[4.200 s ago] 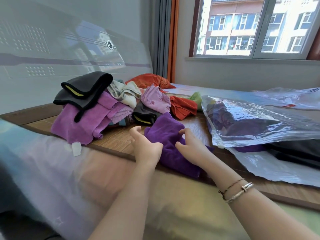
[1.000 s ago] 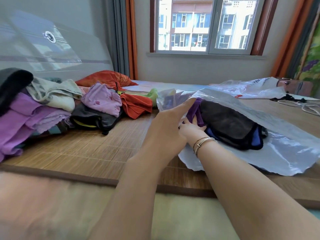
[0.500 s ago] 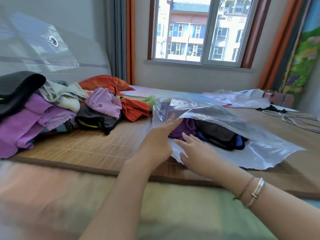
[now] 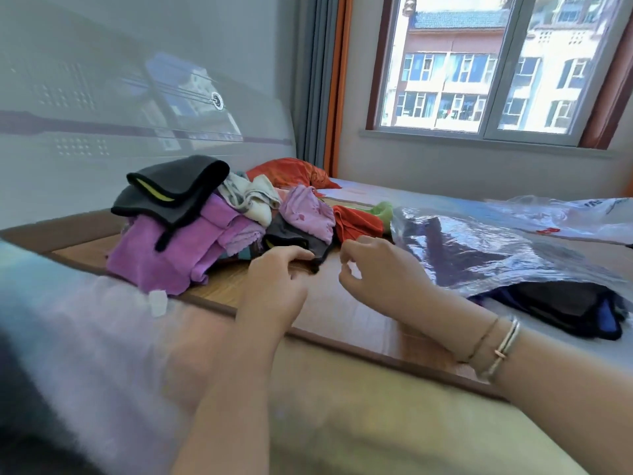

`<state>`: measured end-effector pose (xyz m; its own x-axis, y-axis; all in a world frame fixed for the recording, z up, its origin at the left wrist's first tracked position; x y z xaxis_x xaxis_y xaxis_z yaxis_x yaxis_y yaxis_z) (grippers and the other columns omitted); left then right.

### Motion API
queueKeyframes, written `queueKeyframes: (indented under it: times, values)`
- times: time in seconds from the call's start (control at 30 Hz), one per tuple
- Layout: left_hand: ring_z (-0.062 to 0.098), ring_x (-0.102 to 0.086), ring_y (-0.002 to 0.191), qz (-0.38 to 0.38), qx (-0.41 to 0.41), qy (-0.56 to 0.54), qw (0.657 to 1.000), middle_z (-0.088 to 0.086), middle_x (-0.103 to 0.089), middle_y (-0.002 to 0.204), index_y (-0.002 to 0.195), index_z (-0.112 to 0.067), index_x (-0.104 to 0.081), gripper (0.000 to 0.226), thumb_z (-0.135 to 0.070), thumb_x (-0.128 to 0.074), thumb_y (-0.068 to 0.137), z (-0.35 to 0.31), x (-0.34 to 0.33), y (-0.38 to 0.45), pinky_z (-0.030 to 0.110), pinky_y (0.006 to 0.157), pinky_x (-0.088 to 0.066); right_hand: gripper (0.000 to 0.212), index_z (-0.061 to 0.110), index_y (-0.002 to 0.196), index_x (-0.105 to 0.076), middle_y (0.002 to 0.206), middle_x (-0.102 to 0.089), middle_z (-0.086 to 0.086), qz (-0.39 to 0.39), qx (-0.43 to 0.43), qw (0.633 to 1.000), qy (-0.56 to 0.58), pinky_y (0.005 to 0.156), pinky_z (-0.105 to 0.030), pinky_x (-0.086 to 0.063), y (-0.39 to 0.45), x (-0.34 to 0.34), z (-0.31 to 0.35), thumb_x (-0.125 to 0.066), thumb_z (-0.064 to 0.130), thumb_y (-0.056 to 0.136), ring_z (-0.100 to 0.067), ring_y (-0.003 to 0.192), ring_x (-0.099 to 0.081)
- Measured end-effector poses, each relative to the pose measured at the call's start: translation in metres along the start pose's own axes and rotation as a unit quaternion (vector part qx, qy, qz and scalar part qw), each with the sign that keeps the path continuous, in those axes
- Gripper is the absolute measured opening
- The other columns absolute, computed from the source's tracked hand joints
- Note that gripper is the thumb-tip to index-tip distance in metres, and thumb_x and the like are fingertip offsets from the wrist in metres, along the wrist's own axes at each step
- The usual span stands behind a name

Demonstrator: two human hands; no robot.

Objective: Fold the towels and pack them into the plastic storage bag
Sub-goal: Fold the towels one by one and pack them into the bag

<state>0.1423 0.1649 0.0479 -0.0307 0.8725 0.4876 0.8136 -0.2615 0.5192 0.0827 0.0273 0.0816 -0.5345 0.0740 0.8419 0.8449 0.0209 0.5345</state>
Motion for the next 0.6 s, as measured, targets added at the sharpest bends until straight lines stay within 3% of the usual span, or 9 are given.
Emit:
queueKeyframes:
  times: [0.13, 0.23, 0.33, 0.4, 0.5, 0.6]
  values:
    - [0.014, -0.06, 0.108, -0.06, 0.048, 0.023, 0.997, -0.005, -0.068, 0.114, 0.11, -0.025, -0.069, 0.045, 0.002, -0.049, 0.08, 0.038, 0.032, 0.008, 0.03, 0.096, -0.046, 0.033, 0.014, 0.119, -0.055, 0.124, -0.05, -0.006, 0.044, -0.018, 0.995, 0.092, 0.09, -0.036, -0.045, 0.059, -0.064, 0.025, -0.054, 0.027, 0.088, -0.027, 0.116, -0.046]
    - [0.021, -0.06, 0.105, -0.081, 0.089, 0.026, 0.992, -0.003, -0.066, 0.117, 0.114, -0.026, -0.066, 0.045, 0.0, -0.049, 0.082, 0.064, 0.046, 0.013, 0.03, 0.089, -0.048, 0.043, 0.014, 0.127, -0.048, 0.131, -0.046, -0.008, 0.035, -0.038, 0.986, 0.158, 0.092, -0.04, -0.045, 0.093, -0.095, 0.044, -0.057, 0.024, 0.087, -0.029, 0.118, -0.045]
    - [0.017, -0.055, 0.115, -0.101, 0.108, 0.037, 0.988, -0.003, -0.062, 0.124, 0.119, -0.026, -0.064, 0.046, 0.001, -0.048, 0.085, 0.082, 0.059, 0.015, 0.027, 0.089, -0.045, 0.041, 0.012, 0.125, -0.048, 0.136, -0.04, -0.012, 0.026, -0.079, 0.986, 0.146, 0.092, -0.042, -0.043, 0.126, -0.116, 0.046, -0.056, 0.019, 0.086, -0.033, 0.122, -0.041]
    - [0.013, -0.055, 0.11, -0.101, 0.114, 0.037, 0.988, -0.003, -0.062, 0.125, 0.12, -0.026, -0.063, 0.046, 0.001, -0.049, 0.085, 0.09, 0.06, 0.017, 0.023, 0.088, -0.041, 0.048, 0.012, 0.132, -0.047, 0.145, -0.032, -0.015, 0.041, -0.137, 0.982, 0.121, 0.1, -0.045, -0.037, 0.144, -0.129, 0.03, -0.055, 0.022, 0.086, -0.036, 0.131, -0.033]
    - [0.003, -0.053, 0.086, -0.081, 0.115, 0.029, 0.99, -0.007, -0.062, 0.122, 0.121, -0.026, -0.062, 0.046, 0.0, -0.049, 0.086, 0.092, 0.051, 0.021, 0.015, 0.078, -0.034, 0.062, 0.019, 0.146, -0.034, 0.159, -0.007, -0.014, 0.119, -0.18, 0.971, 0.103, 0.111, -0.052, -0.019, 0.154, -0.153, 0.006, -0.05, 0.034, 0.088, -0.035, 0.145, -0.008]
    - [0.015, -0.06, 0.083, -0.067, 0.119, 0.012, 0.991, -0.009, -0.062, 0.121, 0.119, -0.029, -0.062, 0.046, -0.001, -0.049, 0.085, 0.091, 0.036, 0.03, 0.021, 0.077, -0.041, 0.058, 0.022, 0.147, -0.032, 0.161, 0.007, -0.01, 0.176, -0.165, 0.967, 0.083, 0.114, -0.057, -0.006, 0.157, -0.172, -0.007, -0.042, 0.039, 0.092, -0.032, 0.147, 0.008]
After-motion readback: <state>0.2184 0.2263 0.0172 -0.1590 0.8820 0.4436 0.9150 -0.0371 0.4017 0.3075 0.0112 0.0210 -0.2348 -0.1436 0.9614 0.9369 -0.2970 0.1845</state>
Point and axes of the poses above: each hand's wrist, its own y-axis towards the middle knuckle, its own x-axis out of the back of the hand, z = x × y, the point moved 5 cm from there along y, towards the middle knuckle
